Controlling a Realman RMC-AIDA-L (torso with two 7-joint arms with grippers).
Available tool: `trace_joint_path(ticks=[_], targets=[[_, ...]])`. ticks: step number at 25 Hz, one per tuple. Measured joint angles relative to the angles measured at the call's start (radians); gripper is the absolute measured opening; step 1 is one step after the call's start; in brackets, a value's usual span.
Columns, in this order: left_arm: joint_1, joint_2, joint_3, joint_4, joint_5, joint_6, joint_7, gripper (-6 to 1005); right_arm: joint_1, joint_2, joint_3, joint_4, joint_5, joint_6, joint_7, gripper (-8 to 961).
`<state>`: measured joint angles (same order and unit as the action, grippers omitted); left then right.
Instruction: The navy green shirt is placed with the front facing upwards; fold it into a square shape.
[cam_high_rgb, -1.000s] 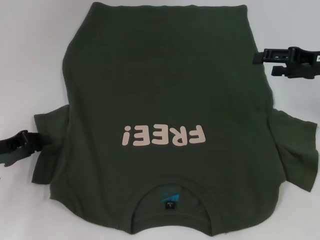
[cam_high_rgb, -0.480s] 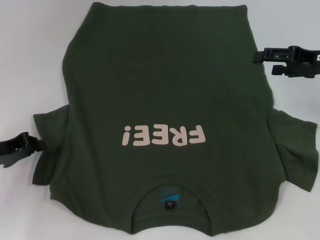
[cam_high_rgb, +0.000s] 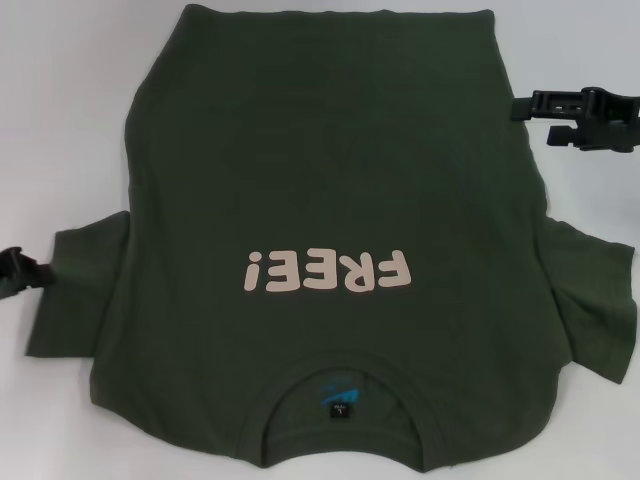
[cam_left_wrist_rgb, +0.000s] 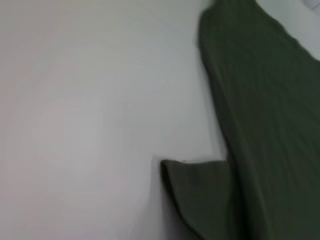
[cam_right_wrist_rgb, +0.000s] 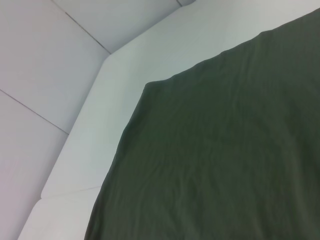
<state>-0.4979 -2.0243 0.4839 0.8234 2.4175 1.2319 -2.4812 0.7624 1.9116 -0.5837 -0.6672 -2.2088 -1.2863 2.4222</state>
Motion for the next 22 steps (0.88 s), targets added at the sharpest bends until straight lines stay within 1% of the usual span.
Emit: trace_joint_path(ticks=[5,16,19,22], targets=[[-0.040,0.026,-0.002,0.031,0.099,0.016,-0.032,1,0.000,-0.001,0.004,-0.002,0.000,-0.001,0.000,941],[-0.170,0.077,0.013,0.060,0.306,0.061,-0.094,1,0.000,-0.005,0.005,-0.002,0.000,-0.001,0.000,940],[-0.200,0.085,0.016,0.079,0.364,0.076,-0.118,1,0.000,-0.005,0.004,-0.002,0.000,-0.001,0.000,940],[-0.209,0.087,0.020,0.101,0.385,0.079,-0.141,1,0.000,-0.005,0.004,-0.002,0.000,-0.001,0.000,940]])
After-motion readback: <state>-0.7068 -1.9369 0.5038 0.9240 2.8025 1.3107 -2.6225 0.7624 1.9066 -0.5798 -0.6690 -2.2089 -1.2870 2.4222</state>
